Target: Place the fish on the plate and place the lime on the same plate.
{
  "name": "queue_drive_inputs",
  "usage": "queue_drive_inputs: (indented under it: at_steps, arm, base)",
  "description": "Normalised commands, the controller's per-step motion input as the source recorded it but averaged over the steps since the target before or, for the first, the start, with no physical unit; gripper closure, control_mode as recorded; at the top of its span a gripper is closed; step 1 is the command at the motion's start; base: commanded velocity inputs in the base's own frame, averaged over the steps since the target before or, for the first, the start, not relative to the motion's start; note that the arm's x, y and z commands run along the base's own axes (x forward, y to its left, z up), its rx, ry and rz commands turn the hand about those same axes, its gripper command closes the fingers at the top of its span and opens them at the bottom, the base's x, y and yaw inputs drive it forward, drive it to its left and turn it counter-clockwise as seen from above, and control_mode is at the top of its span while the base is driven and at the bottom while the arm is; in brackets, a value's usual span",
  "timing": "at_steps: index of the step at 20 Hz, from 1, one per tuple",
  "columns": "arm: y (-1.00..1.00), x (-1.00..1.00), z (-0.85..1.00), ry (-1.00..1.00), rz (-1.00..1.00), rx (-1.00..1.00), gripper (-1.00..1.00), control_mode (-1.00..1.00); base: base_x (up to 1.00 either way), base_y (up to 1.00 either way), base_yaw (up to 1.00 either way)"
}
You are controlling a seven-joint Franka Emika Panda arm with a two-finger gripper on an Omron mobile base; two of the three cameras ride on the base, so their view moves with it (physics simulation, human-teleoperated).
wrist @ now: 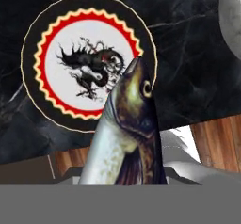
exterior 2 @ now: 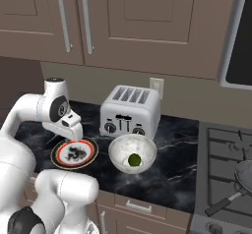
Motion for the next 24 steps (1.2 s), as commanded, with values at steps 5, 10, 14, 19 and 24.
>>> queue_drive_inputs:
  at_steps: [5, 10, 14, 19, 24]
  arm:
    - [0.00, 0.84, -0.39, 0.01, 0.05, 0.00, 1.00, -1.00]
    - [0.15, 0.88, 0.00, 0.09, 0.06, 0.00, 1.00, -1.00]
    - [0.05, 0.30, 0.00, 0.18, 0.09, 0.00, 1.00, -1.00]
    - [0.00, 0.23, -0.24, 0.01, 0.18, -0.01, 1.00, -1.00]
    - [0.08, 0.02, -0.44, 0.00, 0.09, -0.03, 1.00, -1.00]
  base:
    - [0.00, 0.00, 0.00]
    - [0.00, 0.00, 0.00]
    - [0.00, 0.00, 0.00]
    - [0.00, 0.00, 0.00]
    - [0.00, 0.00, 0.00]
